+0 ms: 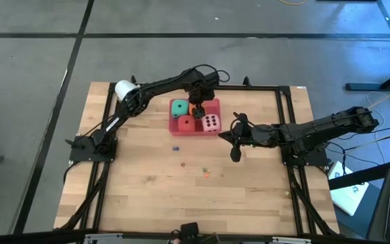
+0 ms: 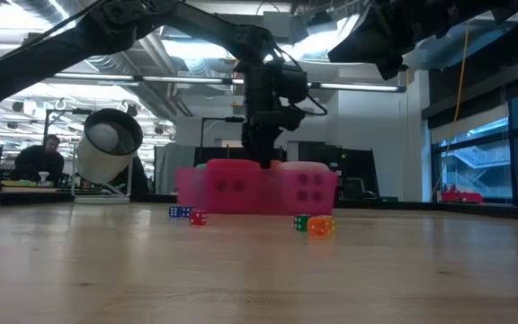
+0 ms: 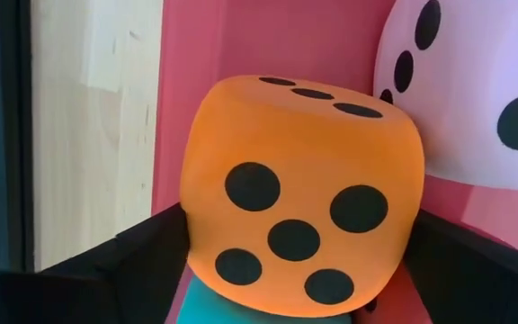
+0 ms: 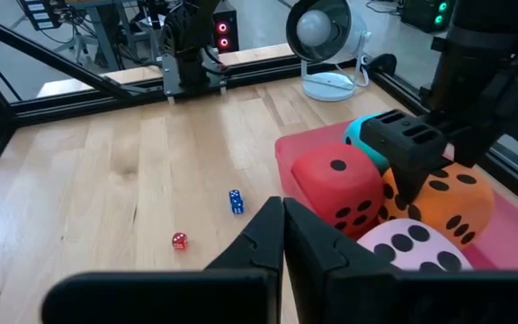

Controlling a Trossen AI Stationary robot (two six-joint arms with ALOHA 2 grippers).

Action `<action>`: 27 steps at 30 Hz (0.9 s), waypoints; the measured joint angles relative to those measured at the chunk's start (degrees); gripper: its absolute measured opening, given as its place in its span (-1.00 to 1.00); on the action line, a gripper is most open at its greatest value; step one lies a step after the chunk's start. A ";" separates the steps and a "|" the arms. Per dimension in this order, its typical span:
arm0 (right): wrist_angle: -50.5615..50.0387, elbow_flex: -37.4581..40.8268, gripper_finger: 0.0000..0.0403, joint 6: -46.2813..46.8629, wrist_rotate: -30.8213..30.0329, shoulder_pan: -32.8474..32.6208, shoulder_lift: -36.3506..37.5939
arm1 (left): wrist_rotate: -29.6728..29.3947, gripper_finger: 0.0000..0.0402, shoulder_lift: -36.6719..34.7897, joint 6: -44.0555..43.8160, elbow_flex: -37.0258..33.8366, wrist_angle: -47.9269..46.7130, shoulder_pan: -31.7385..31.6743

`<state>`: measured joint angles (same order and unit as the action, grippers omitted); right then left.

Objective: Pick & Place Dice
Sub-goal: Put the big orange dice into the pink bin, then put the left small blue dice into the pink bin

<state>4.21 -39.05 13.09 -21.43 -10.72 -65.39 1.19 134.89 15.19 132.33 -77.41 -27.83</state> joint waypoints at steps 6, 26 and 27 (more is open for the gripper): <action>-0.08 0.00 -0.95 -0.11 -0.03 0.00 0.00 | -0.17 0.97 -0.01 -0.04 -0.01 -0.95 0.00; -0.86 0.01 -0.95 -0.61 -1.95 0.02 0.00 | -7.91 0.99 -7.85 2.49 2.56 -1.60 0.00; -0.86 0.01 -0.95 -0.71 -2.19 0.02 0.00 | -7.86 0.99 -8.67 2.36 2.56 -1.46 0.00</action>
<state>3.36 -39.03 12.39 -23.62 -10.70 -65.39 -6.67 126.22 17.55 134.89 -78.86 -27.83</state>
